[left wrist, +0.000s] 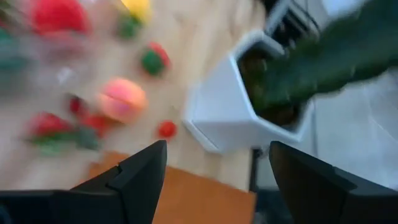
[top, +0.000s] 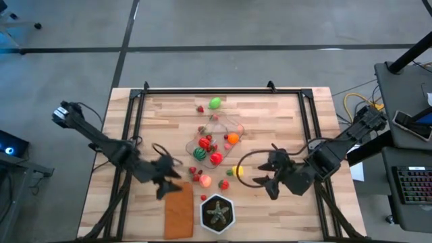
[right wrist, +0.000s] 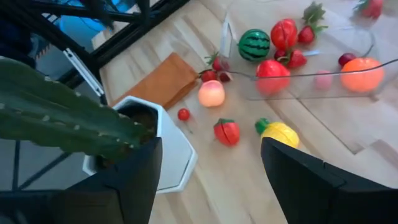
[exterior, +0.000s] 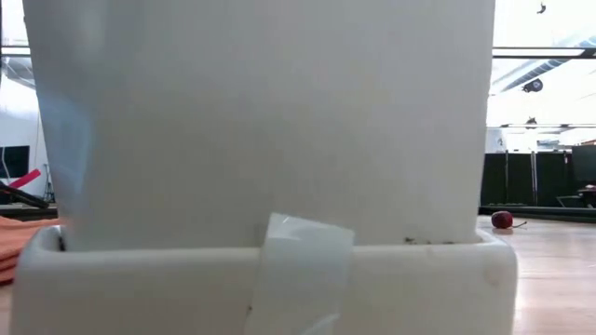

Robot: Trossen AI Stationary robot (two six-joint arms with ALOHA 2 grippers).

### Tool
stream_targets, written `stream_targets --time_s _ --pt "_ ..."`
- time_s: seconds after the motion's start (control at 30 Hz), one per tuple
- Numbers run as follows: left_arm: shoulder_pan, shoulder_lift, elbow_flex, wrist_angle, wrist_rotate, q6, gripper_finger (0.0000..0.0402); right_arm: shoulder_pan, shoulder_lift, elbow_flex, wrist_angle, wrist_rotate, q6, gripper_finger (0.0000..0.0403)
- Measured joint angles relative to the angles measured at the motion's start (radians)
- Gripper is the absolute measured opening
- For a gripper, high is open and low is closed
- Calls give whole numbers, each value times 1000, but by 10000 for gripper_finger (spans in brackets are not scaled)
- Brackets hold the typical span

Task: Pick and placing Produce into tupperware
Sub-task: Put the red strawberry into the transparent bin

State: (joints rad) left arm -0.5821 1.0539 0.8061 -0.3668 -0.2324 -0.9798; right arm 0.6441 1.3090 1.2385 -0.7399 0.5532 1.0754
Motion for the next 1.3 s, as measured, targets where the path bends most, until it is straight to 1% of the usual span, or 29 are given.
stream_targets --time_s 0.1,0.2,0.3,0.4,0.5,0.7,0.83,0.97,1.07,1.17,1.23,1.3 --pt "7 -129 12 -68 -87 -2 269 -1 -1 0 0 -3 37 265" --pt "5 -256 13 -39 -147 -9 269 -1 -6 7 -6 -8 112 265" --pt "3 -350 5 7 -172 -33 269 0 -7 28 -5 -11 105 265" --pt "3 -401 5 45 -185 -34 269 0 -3 49 -3 -11 98 265" --pt "3 -417 4 71 -207 -33 269 0 -3 68 -1 -11 105 265" --pt "4 -401 2 71 -222 19 269 0 -4 102 -6 -9 52 265" --pt "7 -388 2 71 -257 75 269 0 -3 98 -18 -6 15 265" --pt "7 -381 2 71 -299 86 269 0 -3 84 -20 -3 -5 265" --pt "7 -381 2 71 -302 134 269 -1 1 81 -20 -2 -39 265" --pt "7 -379 2 72 -306 220 269 -1 1 79 -38 -2 -95 265" --pt "7 -370 1 76 -331 265 269 -1 1 79 -63 -2 -127 265" --pt "7 -355 -2 77 -369 275 269 -3 -2 79 -96 -2 -158 265"
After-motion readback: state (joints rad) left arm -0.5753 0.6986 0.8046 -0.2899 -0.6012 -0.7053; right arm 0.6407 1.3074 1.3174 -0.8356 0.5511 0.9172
